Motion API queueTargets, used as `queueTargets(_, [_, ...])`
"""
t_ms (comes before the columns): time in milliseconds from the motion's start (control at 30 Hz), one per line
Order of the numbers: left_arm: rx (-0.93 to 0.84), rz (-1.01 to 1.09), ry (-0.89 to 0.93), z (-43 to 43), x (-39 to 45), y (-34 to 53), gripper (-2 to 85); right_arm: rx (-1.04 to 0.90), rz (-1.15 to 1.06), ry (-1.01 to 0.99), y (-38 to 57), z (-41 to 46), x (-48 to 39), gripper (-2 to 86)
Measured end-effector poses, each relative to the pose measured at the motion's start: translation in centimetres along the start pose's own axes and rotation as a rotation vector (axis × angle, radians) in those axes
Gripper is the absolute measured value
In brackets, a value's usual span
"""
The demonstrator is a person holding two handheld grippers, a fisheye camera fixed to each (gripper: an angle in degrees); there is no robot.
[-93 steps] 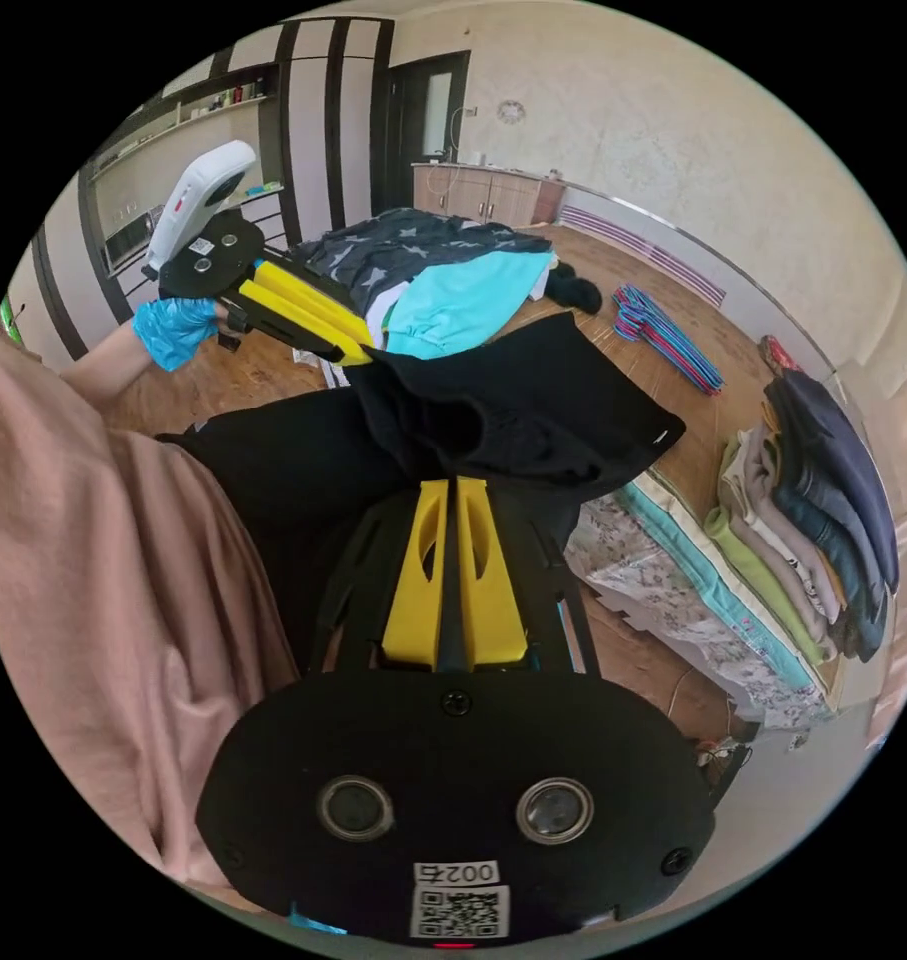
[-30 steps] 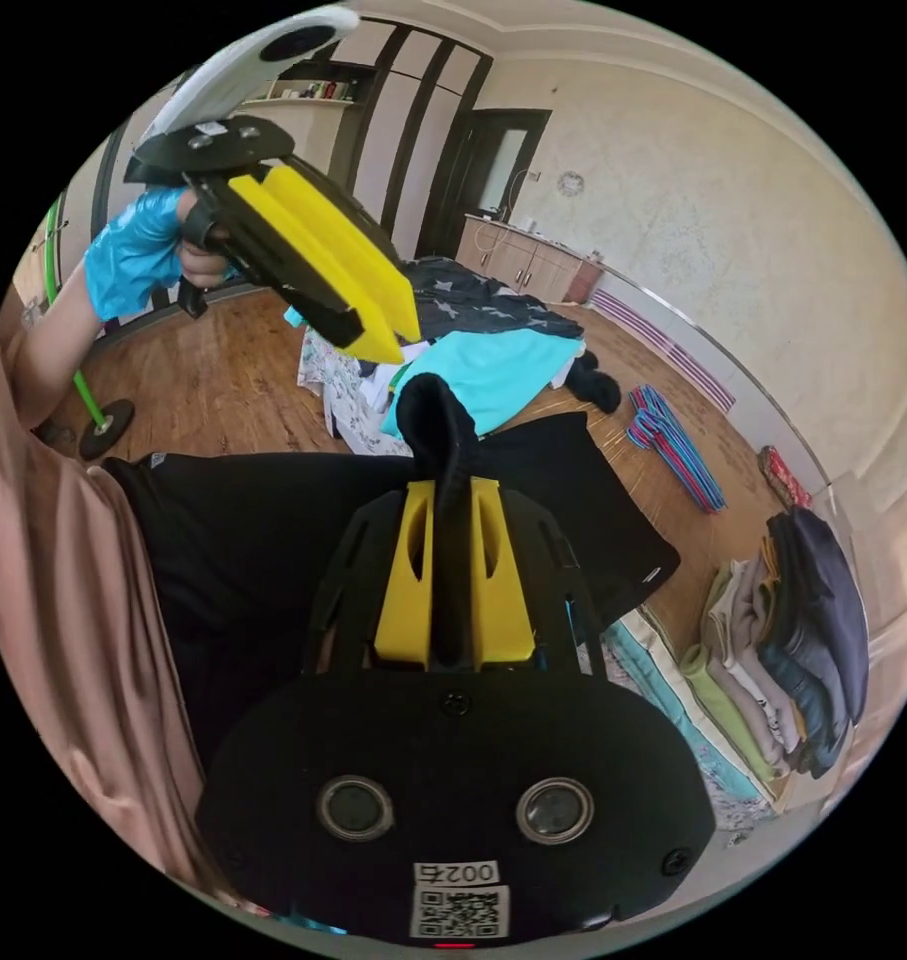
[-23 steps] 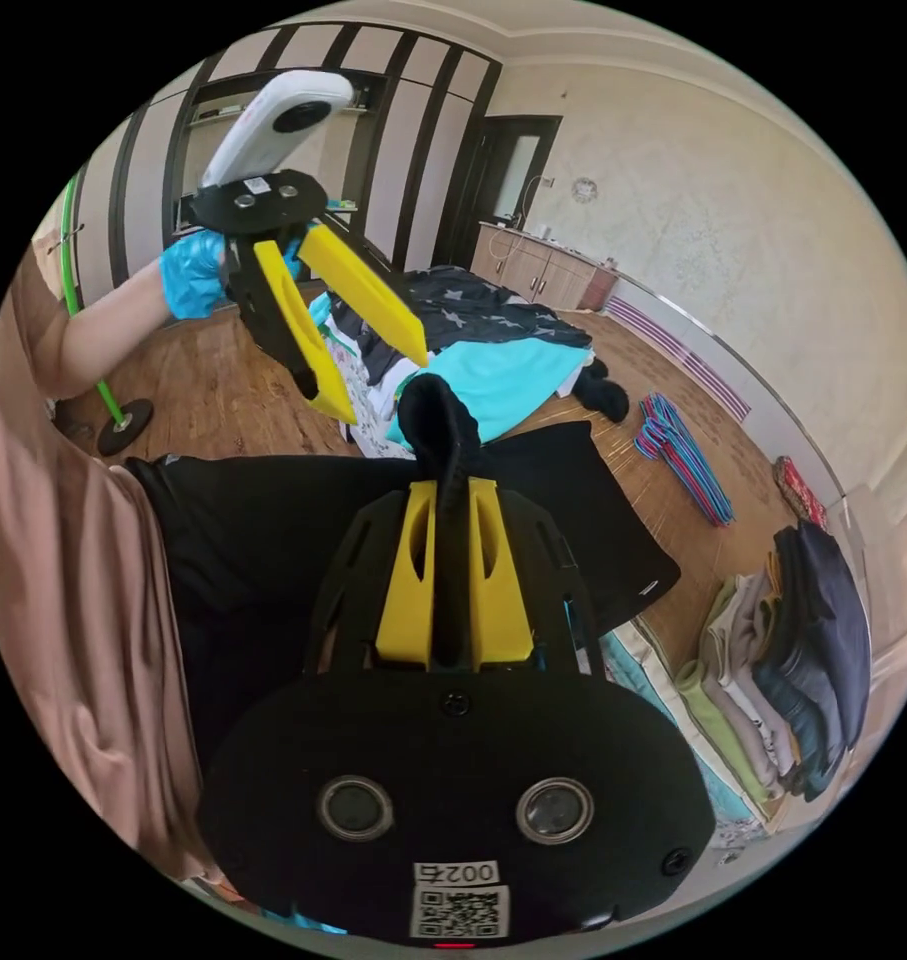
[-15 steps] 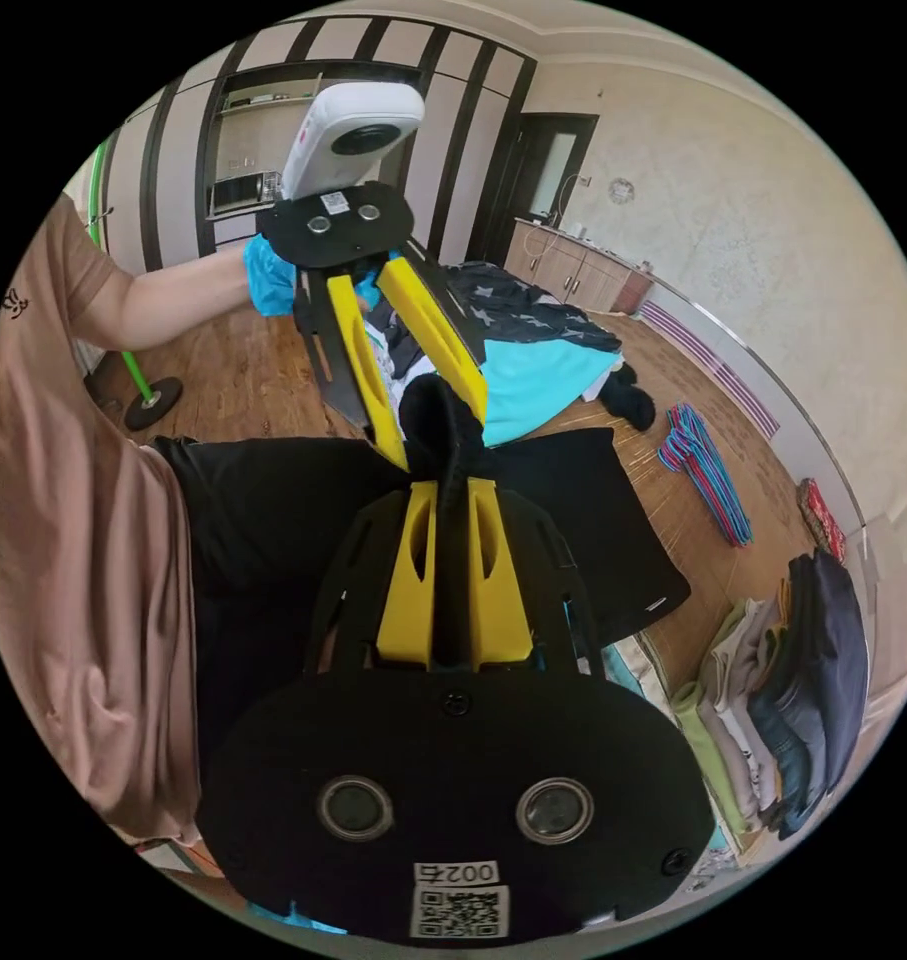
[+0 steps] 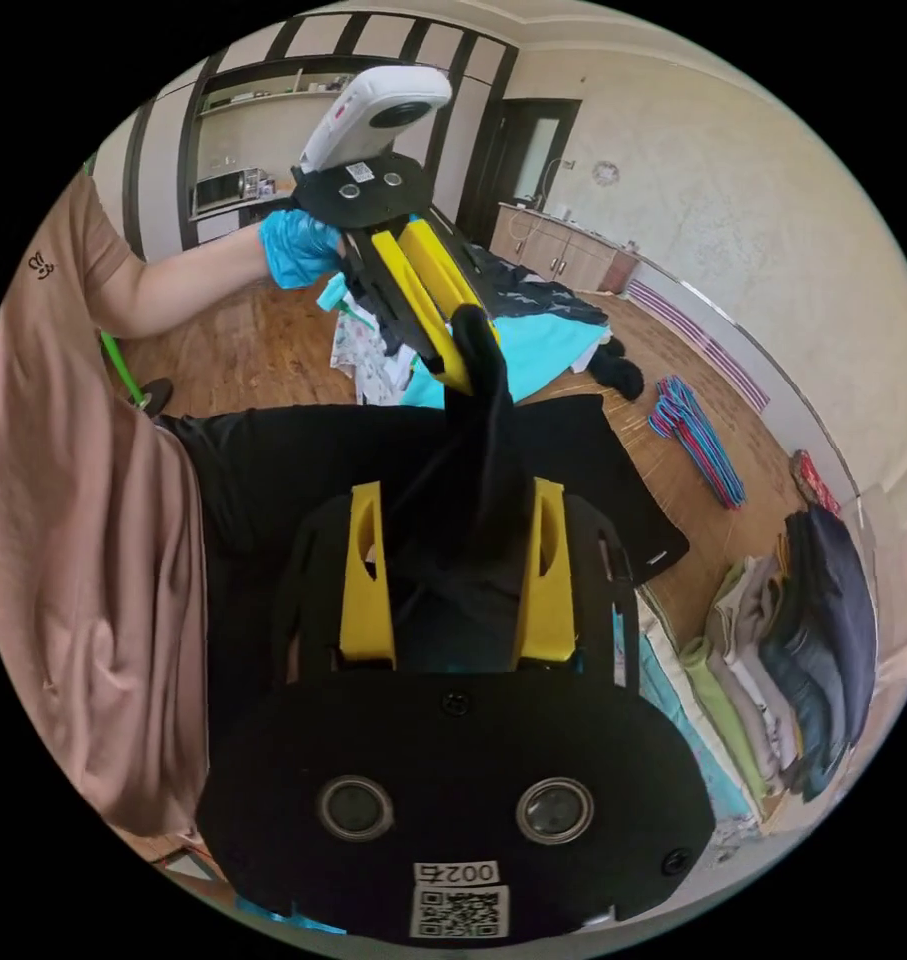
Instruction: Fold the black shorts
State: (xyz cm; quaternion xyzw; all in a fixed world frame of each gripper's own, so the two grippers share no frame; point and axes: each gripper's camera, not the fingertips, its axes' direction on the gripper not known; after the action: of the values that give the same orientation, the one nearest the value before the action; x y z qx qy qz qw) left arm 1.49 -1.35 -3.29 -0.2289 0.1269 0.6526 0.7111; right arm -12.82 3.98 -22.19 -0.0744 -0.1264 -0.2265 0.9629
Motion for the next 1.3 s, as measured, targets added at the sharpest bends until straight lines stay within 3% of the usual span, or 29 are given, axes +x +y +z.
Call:
queueTargets(400, [-0.026,-0.142,-0.015,3.0,-3.8,-0.7,5.7,-0.036,-0.024,0.114,3.0,3.2,1.7,23.8])
queueTargets(667, [-0.026,-0.139,-0.008,5.2,-5.2,-0.9,5.5,-0.06,0.0,0.189,4.6,5.6,4.5,15.1])
queueTargets(1000, [-0.013,-0.099,0.111,9.0,-6.7,1.1,5.6,0.141,0.24,-0.043,9.0,3.9,12.7,9.6])
queueTargets(1300, [0.006,-0.184,0.128,14.4,-8.0,4.0,12.9,0.184,0.309,-0.123,11.4,5.3,17.4,7.8])
